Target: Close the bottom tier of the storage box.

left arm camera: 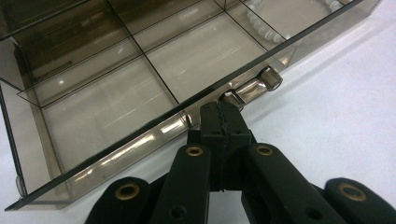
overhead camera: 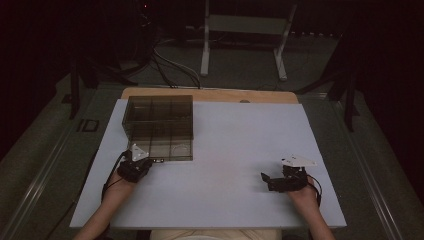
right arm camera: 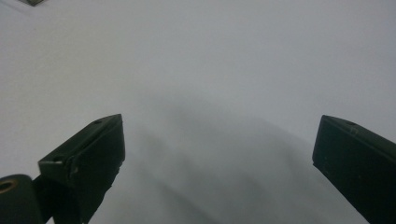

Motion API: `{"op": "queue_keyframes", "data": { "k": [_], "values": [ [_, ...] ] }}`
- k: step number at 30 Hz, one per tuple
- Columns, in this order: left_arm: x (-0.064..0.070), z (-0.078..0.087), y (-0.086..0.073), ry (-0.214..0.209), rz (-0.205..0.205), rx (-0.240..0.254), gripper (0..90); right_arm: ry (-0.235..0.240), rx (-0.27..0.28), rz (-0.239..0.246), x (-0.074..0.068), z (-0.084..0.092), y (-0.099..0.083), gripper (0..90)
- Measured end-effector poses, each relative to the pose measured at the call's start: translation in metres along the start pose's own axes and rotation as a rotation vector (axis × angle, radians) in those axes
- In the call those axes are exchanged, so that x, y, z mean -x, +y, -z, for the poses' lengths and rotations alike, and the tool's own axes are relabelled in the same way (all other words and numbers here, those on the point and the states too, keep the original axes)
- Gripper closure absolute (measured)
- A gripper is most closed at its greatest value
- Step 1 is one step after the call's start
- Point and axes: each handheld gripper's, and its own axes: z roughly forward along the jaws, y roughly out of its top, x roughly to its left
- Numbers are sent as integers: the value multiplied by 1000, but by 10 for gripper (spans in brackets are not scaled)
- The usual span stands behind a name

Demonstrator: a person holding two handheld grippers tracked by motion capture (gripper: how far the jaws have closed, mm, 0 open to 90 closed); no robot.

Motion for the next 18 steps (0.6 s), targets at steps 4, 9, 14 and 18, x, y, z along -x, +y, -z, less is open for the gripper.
{"op": "queue_keyframes", "data": {
  "k": [4, 9, 14, 18],
  "values": [
    [-1, -1, -1, -2, 6, -2, 900, 2, 0, 3, 0, 0, 0, 23],
    [-1, -2, 0, 5, -7, -6, 900, 0, -1, 1, 0, 0, 0, 23],
    [-1, -4, 2, 5, -9, -6, 900, -2, 0, 3, 0, 0, 0, 23],
    [-2, -5, 2, 6, -7, -5, 900, -3, 0, 3, 0, 0, 0, 23]
  ]
}}
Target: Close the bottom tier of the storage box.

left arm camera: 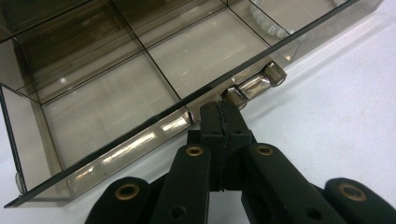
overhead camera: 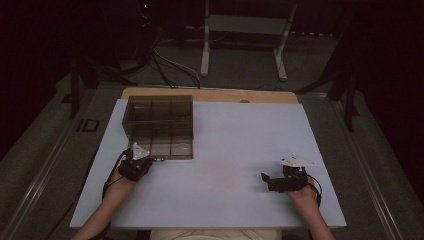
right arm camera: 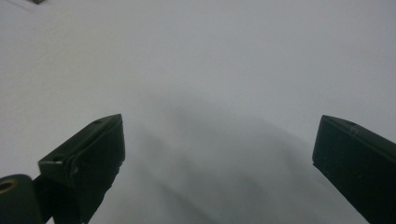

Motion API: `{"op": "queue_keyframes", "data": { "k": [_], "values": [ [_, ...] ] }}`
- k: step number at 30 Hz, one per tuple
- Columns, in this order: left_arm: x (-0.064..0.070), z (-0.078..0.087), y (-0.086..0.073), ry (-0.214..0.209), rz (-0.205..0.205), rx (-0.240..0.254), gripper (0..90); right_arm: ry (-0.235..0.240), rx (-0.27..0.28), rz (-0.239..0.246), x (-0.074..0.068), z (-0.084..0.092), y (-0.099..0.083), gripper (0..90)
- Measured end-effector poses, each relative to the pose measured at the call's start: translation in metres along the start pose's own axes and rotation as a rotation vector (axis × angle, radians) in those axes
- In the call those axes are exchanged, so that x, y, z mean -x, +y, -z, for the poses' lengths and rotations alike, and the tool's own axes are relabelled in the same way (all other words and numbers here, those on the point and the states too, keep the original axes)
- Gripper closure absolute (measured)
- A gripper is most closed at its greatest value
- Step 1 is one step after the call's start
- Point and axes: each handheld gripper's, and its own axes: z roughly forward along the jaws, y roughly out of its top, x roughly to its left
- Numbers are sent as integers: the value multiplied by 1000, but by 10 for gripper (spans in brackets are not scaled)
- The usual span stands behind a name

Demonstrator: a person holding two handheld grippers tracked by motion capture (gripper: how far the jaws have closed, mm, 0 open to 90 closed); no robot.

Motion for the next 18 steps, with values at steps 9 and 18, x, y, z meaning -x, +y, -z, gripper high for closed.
{"op": "queue_keyframes", "data": {
  "k": [9, 18],
  "values": [
    [-1, -1, 0, -6, 8, 4, 900, -1, 1, 2, 0, 0, 0, 23],
    [-3, -3, 3, 1, 10, -1, 900, -1, 2, 2, 1, 0, 0, 23]
  ]
}}
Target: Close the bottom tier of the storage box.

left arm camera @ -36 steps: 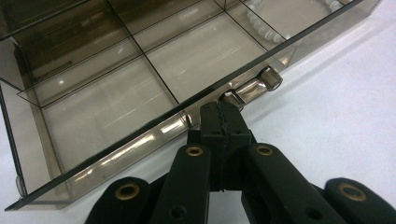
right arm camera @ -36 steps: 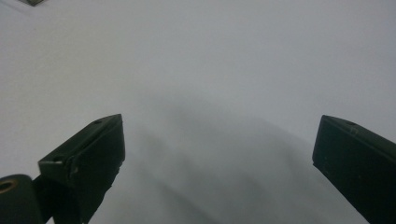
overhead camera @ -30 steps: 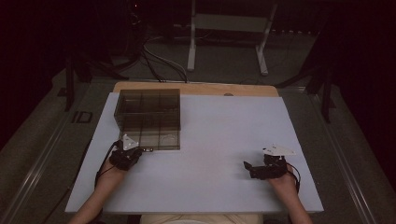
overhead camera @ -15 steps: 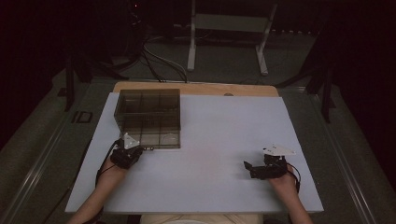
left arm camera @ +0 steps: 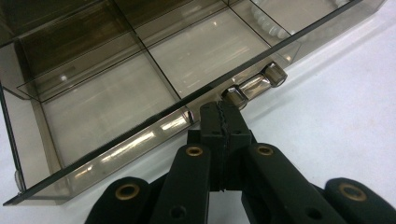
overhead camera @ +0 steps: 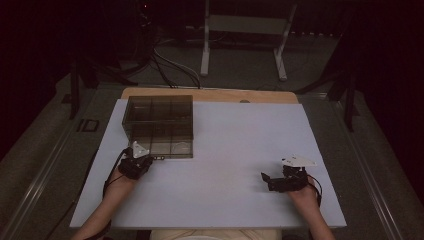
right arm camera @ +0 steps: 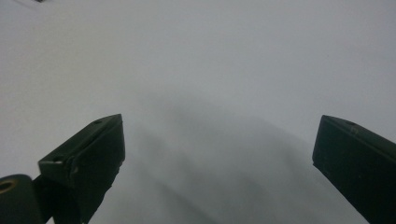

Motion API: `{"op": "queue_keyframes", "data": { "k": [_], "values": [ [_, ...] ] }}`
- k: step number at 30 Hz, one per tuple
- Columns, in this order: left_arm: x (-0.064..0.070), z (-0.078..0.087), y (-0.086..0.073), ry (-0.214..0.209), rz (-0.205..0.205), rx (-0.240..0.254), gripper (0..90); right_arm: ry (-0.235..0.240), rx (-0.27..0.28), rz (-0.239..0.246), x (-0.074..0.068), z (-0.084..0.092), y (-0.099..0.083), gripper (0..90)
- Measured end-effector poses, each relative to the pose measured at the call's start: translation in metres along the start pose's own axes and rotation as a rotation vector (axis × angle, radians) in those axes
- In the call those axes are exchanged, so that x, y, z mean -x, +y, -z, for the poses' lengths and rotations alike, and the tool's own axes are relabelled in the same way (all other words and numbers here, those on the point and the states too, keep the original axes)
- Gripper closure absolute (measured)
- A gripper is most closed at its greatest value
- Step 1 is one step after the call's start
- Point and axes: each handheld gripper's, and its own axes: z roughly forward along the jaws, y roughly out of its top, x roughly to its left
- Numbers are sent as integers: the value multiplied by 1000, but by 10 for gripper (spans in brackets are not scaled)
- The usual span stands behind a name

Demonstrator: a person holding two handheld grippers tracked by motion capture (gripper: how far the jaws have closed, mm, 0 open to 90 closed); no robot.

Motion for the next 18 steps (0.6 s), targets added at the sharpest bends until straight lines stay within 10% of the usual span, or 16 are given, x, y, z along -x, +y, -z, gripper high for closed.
{"op": "queue_keyframes", "data": {
  "k": [18],
  "values": [
    [-3, -3, 2, -4, 6, 4, 900, 0, 0, -1, 0, 0, 0, 23]
  ]
}}
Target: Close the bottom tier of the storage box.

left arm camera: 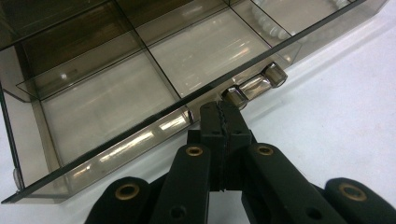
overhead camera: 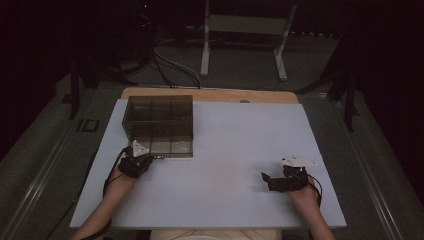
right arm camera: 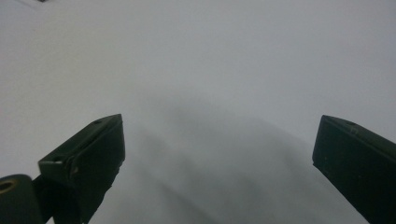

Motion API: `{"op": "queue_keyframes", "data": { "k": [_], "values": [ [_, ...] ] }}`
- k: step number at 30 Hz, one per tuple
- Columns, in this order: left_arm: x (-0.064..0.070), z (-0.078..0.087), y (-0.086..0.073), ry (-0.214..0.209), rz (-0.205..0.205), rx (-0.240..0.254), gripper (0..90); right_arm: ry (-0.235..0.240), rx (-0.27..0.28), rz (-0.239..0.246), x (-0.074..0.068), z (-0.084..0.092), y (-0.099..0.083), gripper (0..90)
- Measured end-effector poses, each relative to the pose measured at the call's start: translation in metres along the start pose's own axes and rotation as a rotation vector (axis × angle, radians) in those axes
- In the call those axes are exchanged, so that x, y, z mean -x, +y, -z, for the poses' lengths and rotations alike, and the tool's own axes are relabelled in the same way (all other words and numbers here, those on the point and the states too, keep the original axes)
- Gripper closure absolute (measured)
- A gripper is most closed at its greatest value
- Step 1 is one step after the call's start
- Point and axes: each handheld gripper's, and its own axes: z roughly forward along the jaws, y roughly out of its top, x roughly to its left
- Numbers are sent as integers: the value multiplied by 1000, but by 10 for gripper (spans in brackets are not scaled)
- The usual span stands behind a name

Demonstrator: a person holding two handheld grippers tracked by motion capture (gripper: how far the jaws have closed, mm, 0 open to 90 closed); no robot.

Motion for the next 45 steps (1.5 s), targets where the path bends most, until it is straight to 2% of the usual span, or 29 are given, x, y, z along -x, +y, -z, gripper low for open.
{"op": "queue_keyframes", "data": {
  "k": [39, 45],
  "values": [
    [-4, -8, 9, -5, -7, -13, 900, 3, 4, 1, -1, 0, 0, 23],
    [-6, -9, 10, -13, 6, -12, 900, 2, 5, -1, 0, 1, 0, 23]
  ]
}}
